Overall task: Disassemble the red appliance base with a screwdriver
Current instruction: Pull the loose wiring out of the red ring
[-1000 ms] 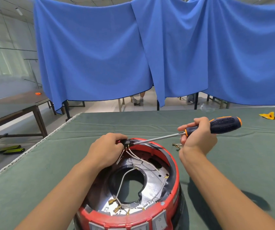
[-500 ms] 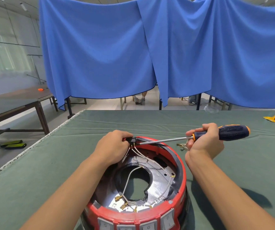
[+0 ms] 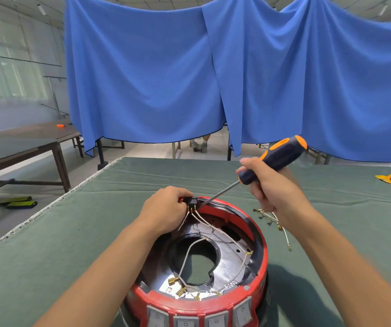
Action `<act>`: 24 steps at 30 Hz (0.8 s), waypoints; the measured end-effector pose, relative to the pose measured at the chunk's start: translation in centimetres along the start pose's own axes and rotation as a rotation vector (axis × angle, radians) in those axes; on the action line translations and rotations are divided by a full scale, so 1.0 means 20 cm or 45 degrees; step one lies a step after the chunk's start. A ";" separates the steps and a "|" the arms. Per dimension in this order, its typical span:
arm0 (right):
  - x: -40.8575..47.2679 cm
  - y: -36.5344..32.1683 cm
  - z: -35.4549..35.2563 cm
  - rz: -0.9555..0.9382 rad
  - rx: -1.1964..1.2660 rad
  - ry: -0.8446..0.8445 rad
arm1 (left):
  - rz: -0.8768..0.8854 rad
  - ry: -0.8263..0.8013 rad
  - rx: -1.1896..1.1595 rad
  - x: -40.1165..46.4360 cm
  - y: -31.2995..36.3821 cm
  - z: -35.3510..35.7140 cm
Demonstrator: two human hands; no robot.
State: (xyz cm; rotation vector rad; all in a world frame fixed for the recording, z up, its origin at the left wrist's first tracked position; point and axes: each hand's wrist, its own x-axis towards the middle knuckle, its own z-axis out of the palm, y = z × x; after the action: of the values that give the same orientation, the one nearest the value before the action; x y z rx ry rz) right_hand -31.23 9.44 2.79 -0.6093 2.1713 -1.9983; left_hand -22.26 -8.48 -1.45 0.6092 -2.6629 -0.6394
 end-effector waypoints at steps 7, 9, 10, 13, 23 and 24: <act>0.00 -0.07 -0.12 0.190 0.527 -0.541 | -0.005 0.004 0.001 -0.01 0.00 0.00; 0.00 -0.07 -0.15 0.333 0.725 -0.667 | -0.007 0.009 0.001 -0.01 0.00 0.00; 0.00 -0.08 -0.15 0.399 0.753 -0.682 | -0.008 0.012 0.001 -0.01 0.00 0.00; 0.02 -0.10 -0.18 0.542 0.662 -0.614 | -0.008 0.016 -0.004 -0.01 0.00 0.00; -0.01 -0.19 -0.29 0.479 0.481 -0.948 | 0.008 0.071 -0.034 -0.01 -0.01 0.00; -0.01 -0.20 -0.30 0.480 0.483 -0.965 | 0.010 0.082 -0.034 -0.01 -0.01 0.00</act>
State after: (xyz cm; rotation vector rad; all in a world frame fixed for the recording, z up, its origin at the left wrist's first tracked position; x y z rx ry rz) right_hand -32.38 14.82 7.30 -0.6838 1.3074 -1.5586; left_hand -22.01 -8.53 -1.56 0.6015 -2.5921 -0.6411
